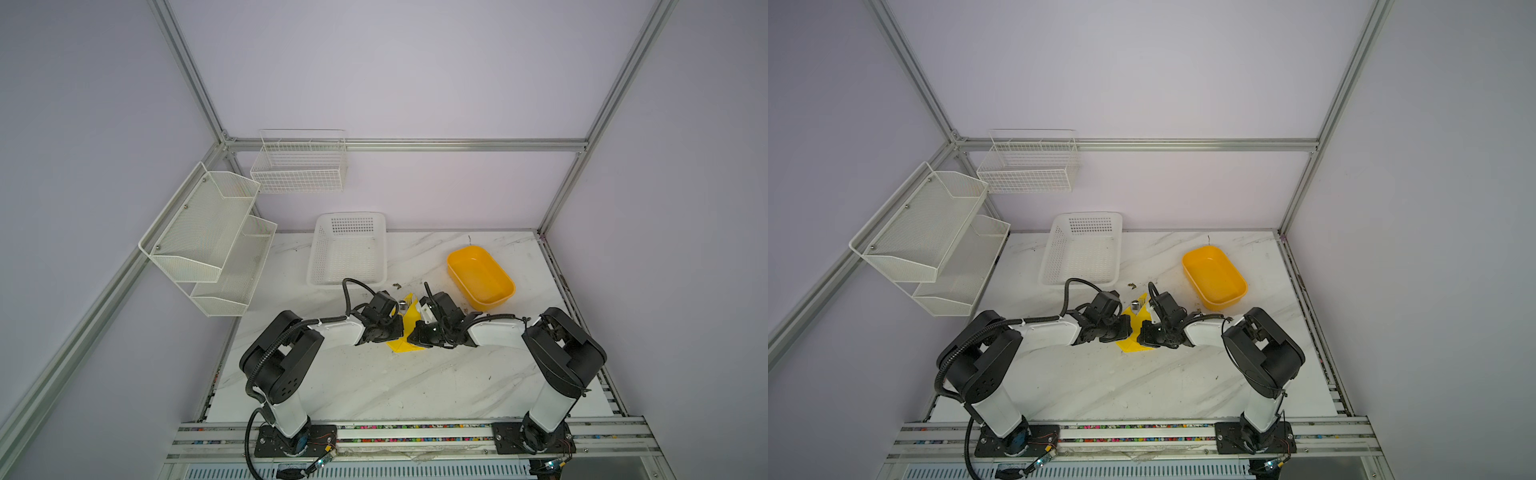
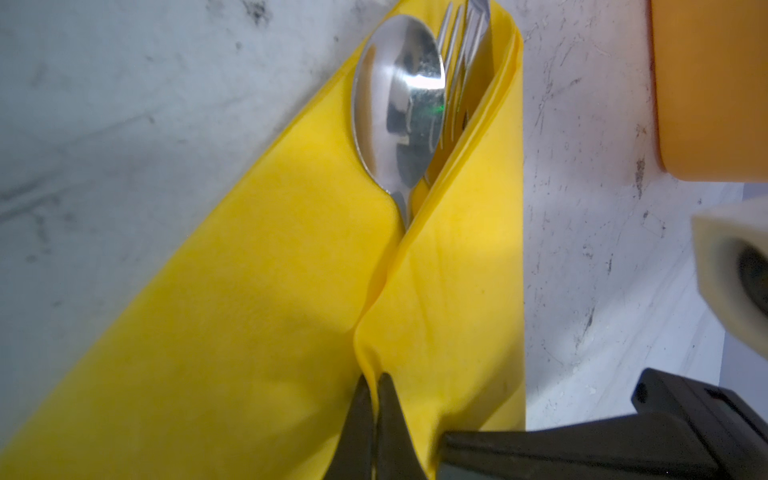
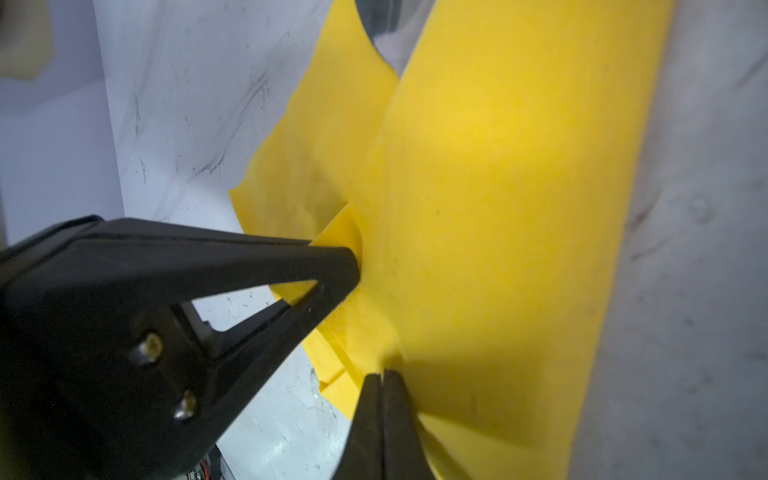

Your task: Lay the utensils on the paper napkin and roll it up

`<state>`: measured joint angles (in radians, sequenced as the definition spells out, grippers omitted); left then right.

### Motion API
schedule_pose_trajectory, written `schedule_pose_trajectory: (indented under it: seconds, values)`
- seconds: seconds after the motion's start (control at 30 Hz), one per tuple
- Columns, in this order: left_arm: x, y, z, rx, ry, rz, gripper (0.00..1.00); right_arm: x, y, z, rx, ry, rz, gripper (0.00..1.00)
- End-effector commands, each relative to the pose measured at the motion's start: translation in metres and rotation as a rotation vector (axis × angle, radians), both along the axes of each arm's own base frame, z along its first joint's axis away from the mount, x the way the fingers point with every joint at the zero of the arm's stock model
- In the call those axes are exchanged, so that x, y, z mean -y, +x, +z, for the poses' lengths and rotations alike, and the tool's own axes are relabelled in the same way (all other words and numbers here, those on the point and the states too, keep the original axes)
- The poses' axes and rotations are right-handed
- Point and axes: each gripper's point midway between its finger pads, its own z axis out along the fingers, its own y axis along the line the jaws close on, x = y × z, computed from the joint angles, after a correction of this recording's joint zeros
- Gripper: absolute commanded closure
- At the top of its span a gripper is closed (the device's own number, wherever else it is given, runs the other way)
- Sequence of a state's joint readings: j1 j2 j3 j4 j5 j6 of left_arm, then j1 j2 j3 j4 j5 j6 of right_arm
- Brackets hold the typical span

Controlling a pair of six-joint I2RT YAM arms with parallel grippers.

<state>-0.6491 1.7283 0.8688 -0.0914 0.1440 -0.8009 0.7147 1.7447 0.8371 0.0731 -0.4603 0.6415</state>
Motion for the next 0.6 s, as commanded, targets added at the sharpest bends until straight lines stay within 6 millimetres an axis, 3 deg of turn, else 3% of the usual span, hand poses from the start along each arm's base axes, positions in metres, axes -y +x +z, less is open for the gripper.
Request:
schedule_pose_trajectory:
  seconds: [0.0,0.37,0.57]
  values:
    - [0.011,0.019,0.025,0.066,-0.045,0.007,0.97,0.0,-0.004,-0.004,-0.003,-0.008,0.01,1.0]
    - [0.01,0.018,0.024,0.065,-0.041,0.004,0.95,0.008,-0.01,-0.024,-0.044,-0.058,-0.005,1.0]
    - [0.008,0.019,0.04,0.089,-0.04,0.011,0.76,0.01,-0.012,-0.03,-0.061,-0.072,-0.005,1.0]
